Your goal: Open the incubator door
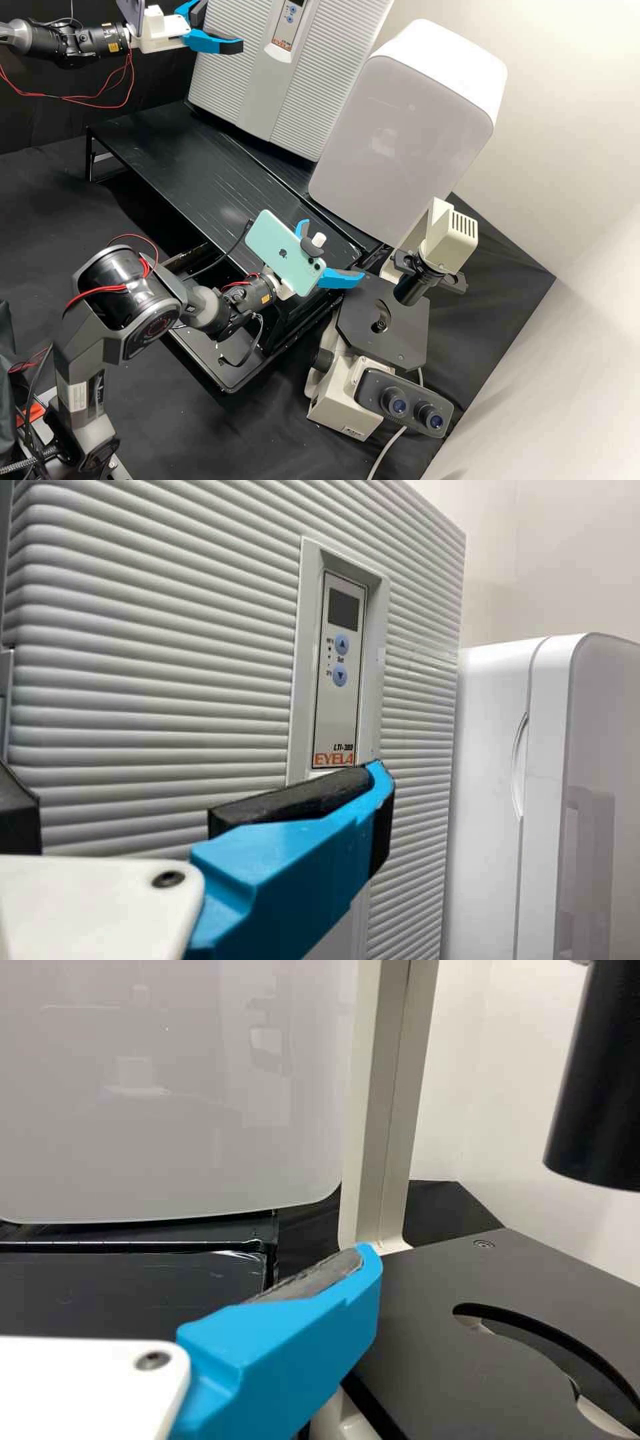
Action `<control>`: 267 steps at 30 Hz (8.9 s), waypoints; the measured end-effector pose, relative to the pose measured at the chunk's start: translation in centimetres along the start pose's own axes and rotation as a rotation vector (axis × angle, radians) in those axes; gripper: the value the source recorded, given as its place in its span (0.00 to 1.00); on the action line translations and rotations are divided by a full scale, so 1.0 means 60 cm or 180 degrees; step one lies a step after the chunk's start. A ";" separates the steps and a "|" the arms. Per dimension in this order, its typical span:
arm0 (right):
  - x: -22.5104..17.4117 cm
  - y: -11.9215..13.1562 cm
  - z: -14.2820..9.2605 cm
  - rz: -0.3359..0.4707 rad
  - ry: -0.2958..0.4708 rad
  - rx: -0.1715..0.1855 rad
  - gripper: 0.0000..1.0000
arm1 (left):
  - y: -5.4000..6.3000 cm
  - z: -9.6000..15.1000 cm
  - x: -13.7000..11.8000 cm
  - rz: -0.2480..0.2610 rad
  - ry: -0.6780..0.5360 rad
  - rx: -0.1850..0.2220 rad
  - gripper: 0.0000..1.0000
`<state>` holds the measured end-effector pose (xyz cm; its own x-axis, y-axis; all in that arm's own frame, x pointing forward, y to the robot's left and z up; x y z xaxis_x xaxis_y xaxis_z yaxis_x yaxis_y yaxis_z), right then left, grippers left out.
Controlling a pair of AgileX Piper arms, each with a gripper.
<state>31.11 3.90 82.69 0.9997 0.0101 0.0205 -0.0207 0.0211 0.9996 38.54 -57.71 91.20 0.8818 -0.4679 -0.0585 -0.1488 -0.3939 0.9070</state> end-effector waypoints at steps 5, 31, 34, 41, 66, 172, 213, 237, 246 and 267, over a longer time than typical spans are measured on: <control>0.000 0.000 0.000 0.0000 0.0000 0.0000 1.00 | 0.000 0.000 0.000 0.0000 0.0000 0.0000 0.00; 0.000 0.000 0.000 0.0000 0.0000 0.0000 1.00 | -0.004 -0.001 -0.002 -0.0018 0.0011 0.0034 0.00; 0.000 0.000 0.000 0.0000 0.0000 0.0000 1.00 | -0.004 -0.001 -0.002 -0.0018 0.0011 0.0034 0.00; 0.000 0.000 0.000 0.0000 0.0000 0.0000 1.00 | -0.004 -0.001 -0.002 -0.0018 0.0011 0.0034 0.00; 0.000 0.000 0.000 0.0000 0.0000 0.0000 1.00 | -0.003 0.001 -0.005 -0.0014 0.0021 0.0020 0.00; 0.000 0.000 0.000 0.0000 0.0000 0.0000 1.00 | -0.008 0.057 -0.104 0.0029 0.0076 -0.0192 0.00; 0.000 0.000 0.000 0.0000 0.0000 0.0000 1.00 | -0.073 0.097 -0.205 -0.0360 -0.0062 0.0088 0.00; 0.000 0.000 0.000 0.0000 0.0000 0.0000 1.00 | -0.088 0.054 -0.215 -0.0637 0.0492 0.0211 0.00; 0.000 0.000 0.000 0.0000 0.0000 0.0000 1.00 | -0.084 0.044 -0.217 -0.0605 0.0612 0.0270 0.00; 0.000 0.000 0.000 0.0000 0.0000 0.0000 1.00 | -0.070 0.019 -0.168 -0.0466 0.0712 0.0318 0.00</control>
<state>31.11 3.90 82.69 0.9997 0.0101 0.0205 -0.0207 0.0211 0.9996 29.80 -52.23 87.51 0.9723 -0.2186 -0.0822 -0.0464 -0.5257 0.8494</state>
